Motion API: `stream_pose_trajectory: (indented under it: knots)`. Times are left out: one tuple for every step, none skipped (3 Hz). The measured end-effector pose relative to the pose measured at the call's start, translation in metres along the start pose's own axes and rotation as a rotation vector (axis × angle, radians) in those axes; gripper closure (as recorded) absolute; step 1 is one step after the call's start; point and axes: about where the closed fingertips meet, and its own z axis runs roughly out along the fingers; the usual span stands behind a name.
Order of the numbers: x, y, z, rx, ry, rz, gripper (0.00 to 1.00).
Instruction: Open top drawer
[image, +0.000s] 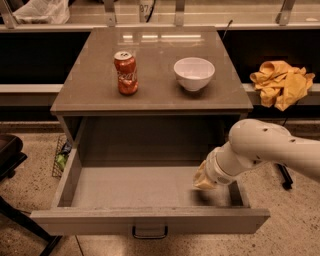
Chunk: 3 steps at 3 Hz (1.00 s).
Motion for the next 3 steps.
stream_pose_trajectory:
  knots:
    - [0.0,0.0,0.0,0.0,0.001,0.0,1.0]
    - [0.019,0.021,-0.01,-0.011,0.006,0.035,1.0]
    - [0.045,0.065,-0.039,-0.028,0.001,0.074,1.0]
